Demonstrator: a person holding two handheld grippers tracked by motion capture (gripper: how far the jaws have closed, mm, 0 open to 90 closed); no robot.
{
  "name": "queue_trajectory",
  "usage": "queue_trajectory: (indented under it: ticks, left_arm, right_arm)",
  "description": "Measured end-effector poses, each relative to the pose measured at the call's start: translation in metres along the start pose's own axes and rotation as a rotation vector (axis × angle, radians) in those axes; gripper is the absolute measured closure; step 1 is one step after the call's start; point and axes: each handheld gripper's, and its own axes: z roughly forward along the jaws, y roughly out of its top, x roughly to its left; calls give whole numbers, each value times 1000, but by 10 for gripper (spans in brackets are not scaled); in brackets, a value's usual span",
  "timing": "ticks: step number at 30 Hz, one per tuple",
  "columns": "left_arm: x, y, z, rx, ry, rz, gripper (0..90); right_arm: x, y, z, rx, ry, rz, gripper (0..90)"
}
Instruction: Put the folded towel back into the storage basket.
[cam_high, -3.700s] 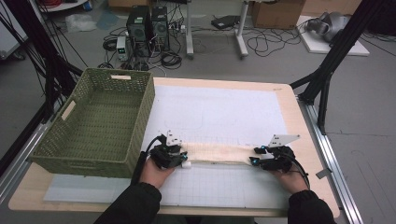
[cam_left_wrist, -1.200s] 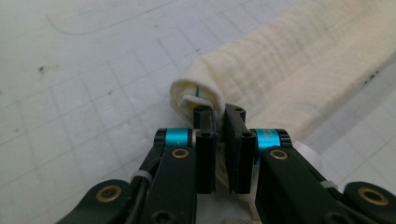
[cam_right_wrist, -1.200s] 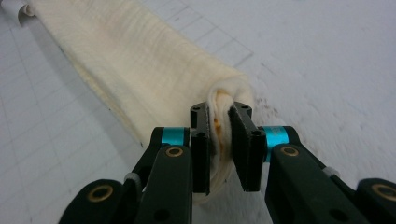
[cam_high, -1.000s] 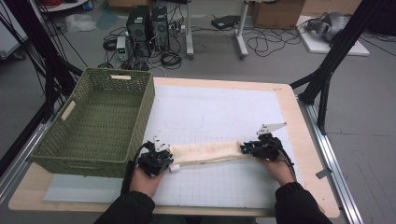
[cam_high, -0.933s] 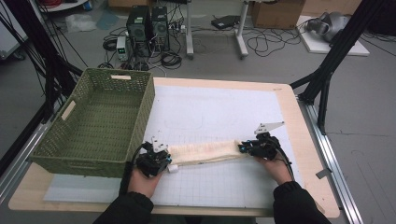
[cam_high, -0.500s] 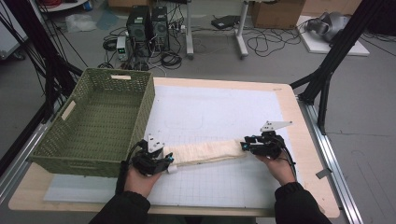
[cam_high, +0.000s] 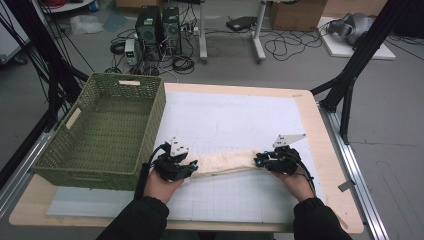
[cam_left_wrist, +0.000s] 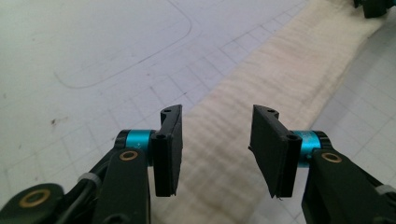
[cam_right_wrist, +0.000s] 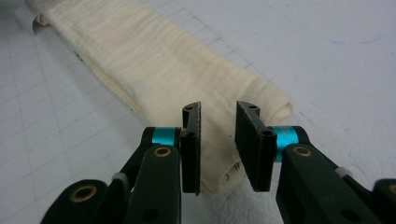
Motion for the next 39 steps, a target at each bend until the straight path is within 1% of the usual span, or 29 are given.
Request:
queue_trajectory:
  ticks: [2, 3, 5, 6, 8, 10, 12, 13, 14, 16, 17, 19, 20, 25, 27, 29, 30, 31, 32, 35, 37, 39]
  left_arm:
    - [-3, 2, 4, 5, -18, 20, 532]
    - [-4, 4, 7, 7, -32, 27, 521]
    - [-6, 7, 13, 17, -45, 45, 508]
    - [-7, 9, 16, 17, -58, 48, 502]
    - [-9, 14, 20, 25, -75, 71, 490]
    - [-11, 20, 24, 30, -103, 90, 490]
    - [-13, 26, 28, 30, -124, 108, 468]
    - [-14, 28, 29, 23, -128, 114, 465]
    - [-15, 30, 30, 24, -131, 120, 461]
    - [-16, 35, 34, 36, -145, 121, 440]
    - [-17, 37, 36, 38, -145, 126, 435]
    - [-18, 42, 39, 40, -151, 139, 435]
    - [-19, 44, 40, 35, -157, 134, 434]
    - [-24, 53, 54, 56, -183, 158, 434]
    - [-27, 57, 60, 77, -199, 171, 429]
    - [-29, 59, 66, 77, -218, 169, 413]
    - [-30, 61, 70, 99, -235, 172, 408]
    - [-32, 62, 74, 120, -237, 181, 395]
    - [-33, 63, 77, 130, -231, 194, 390]
    - [-38, 66, 87, 150, -243, 201, 377]
    - [-40, 65, 94, 183, -247, 208, 368]
    - [-40, 63, 100, 208, -247, 205, 358]
  right_arm:
    - [0, -3, 1, 8, -4, 7, 705]
    - [0, -5, 1, 8, -5, 0, 701]
    - [1, -6, 1, 1, -8, -6, 690]
    - [1, -6, 2, 2, -8, -5, 683]
    - [2, -6, 2, 1, -13, -6, 661]
    - [3, -7, 3, -3, -16, -7, 644]
    - [4, -7, 3, -2, -16, -10, 615]
    - [4, -7, 3, -5, -15, -8, 598]
    - [4, -7, 4, -7, -14, -4, 593]
    - [5, -7, 4, -4, -19, -12, 587]
    - [6, -7, 4, -3, -21, -12, 584]
    - [7, -6, 4, -1, -28, -24, 581]
    - [8, -6, 4, 2, -35, -30, 578]
    - [10, -6, 5, 9, -44, -44, 572]
    - [10, -6, 5, 9, -45, -42, 570]
    - [11, -6, 5, 10, -46, -47, 568]
    - [11, -6, 5, 10, -47, -50, 567]
    - [11, -6, 5, 9, -48, -52, 566]
    - [10, -6, 5, 8, -47, -50, 565]
    - [10, -6, 5, 9, -48, -54, 564]
    - [10, -6, 6, 8, -47, -53, 563]
    - [10, -6, 6, 7, -44, -52, 562]
